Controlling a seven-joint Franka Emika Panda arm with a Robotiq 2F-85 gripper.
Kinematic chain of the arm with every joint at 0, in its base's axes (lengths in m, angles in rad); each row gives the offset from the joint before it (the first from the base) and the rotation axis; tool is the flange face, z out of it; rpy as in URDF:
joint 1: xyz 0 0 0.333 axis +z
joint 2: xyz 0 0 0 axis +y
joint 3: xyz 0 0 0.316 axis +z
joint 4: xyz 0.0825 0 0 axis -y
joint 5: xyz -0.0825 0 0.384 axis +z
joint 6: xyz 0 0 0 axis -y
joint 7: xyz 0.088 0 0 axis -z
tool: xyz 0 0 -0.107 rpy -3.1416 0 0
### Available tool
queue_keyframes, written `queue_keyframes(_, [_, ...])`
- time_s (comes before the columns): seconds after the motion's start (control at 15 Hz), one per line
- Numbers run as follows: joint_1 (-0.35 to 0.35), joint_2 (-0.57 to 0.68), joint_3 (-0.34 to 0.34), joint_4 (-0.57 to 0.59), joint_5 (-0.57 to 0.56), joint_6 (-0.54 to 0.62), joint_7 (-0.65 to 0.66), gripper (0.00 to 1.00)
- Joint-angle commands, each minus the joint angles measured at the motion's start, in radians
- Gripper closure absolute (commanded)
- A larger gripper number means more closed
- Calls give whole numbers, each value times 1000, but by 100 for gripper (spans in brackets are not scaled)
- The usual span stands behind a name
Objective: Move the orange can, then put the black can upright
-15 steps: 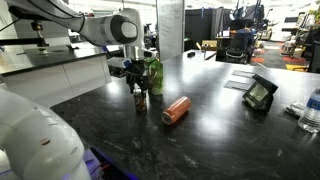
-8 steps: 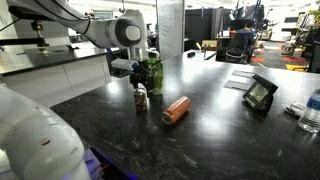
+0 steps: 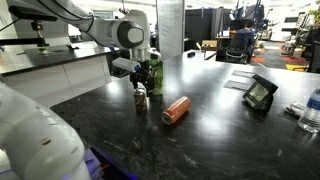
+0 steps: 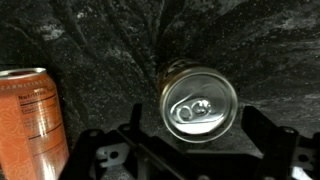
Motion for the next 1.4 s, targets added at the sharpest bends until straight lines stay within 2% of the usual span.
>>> queue_keyframes(0.0, [9,20,-6,28,45,-40,-10,0])
queue_keyframes(0.4, [-1,29,9,49,36,-146,50,0])
queue_keyframes(0.47, [-3,31,11,53,28,-157,56,25])
queue_keyframes(0.53, [-4,33,11,53,24,-153,54,26])
queue_keyframes(0.87, [-9,44,11,62,0,-142,48,62])
queue_keyframes(1.13, [-11,48,11,72,-13,-150,47,63])
queue_keyframes(1.33, [-15,12,10,88,-49,-201,47,63])
